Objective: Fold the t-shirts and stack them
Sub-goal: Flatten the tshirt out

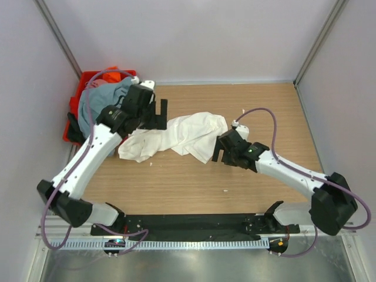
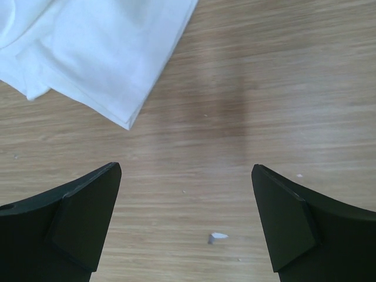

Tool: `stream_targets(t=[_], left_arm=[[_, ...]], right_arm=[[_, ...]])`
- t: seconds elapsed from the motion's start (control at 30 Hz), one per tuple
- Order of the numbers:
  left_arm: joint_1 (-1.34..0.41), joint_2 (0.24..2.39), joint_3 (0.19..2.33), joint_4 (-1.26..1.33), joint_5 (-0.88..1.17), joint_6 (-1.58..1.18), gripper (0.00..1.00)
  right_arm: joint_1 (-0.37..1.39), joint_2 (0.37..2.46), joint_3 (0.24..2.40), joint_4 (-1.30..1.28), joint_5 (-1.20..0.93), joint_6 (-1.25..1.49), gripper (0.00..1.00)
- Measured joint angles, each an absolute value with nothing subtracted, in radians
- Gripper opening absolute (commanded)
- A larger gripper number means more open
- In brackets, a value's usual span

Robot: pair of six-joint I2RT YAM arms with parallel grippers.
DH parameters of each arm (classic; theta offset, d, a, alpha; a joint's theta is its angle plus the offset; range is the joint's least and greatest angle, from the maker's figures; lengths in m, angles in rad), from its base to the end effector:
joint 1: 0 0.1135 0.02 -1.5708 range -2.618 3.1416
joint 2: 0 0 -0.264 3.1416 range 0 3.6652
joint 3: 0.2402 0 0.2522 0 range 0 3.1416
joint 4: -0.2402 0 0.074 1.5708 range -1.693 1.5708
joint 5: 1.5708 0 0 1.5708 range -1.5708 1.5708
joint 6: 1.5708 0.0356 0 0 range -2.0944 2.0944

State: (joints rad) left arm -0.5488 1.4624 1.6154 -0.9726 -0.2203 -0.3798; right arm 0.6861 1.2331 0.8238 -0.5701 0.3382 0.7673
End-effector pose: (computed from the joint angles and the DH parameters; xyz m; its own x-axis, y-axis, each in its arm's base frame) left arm 0.2588 -0.1491 0.3931 -0.7207 0.0166 -0.6931 0.1235 0.9868 -0.1047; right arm 0.1940 0.1436 0.2308 -0.7778 0.2095 -0.5925 0.1188 0.9748 0.1888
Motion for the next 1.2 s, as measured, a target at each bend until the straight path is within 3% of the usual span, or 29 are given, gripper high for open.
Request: stream_targets(t=[0.13,0.3,0.57,0.67,0.7,0.77,0.8,0.87,1.03,1.2], left_arm=[[-0.494,1.299,1.408,-0.926,-0.236,-0.377,1.0],[-0.438,1.256,1.236,-0.913,-0.248,-0.364,1.0],[-0.418,1.232,1.188,-0.868,-0.263,-0.358,1.0],[-0.405,1.222,1.186,-0.858,-0.266,-0.359,1.0],[-0.403,1.218,1.182,-0.853,-0.269,-0.359,1.0],[-0.399,1.208,1.175,-0.848,-0.274,-0.359,0.96],[-0.398,1.203,1.171,-0.847,-0.28,-0.36,0.91],[-0.397,1.196,1.167,-0.846,-0.287,-0.364,0.72],[-0.398,1.186,1.156,-0.839,-0.295,-0.366,0.65],[-0.45,1.186,1.157,-0.838,-0.301,-0.413,0.65]], right_arm=[[0.686,1.386,0.862,-0.468,0.253,0.77,0.96],[0.692,1.549,0.91,-0.384,0.187,0.771,0.92],[0.718,1.724,1.011,-0.328,0.163,0.765,0.8],[0.722,1.762,1.047,-0.313,0.164,0.755,0.59],[0.723,1.774,1.058,-0.31,0.163,0.752,0.38],[0.723,1.793,1.072,-0.302,0.16,0.747,0.21],[0.723,1.801,1.074,-0.3,0.157,0.741,0.03],[0.723,1.802,1.077,-0.317,0.163,0.731,0.01],[0.69,1.696,1.102,-0.489,0.299,0.685,0.01],[0.543,1.318,1.208,-0.676,0.545,0.637,0.01]])
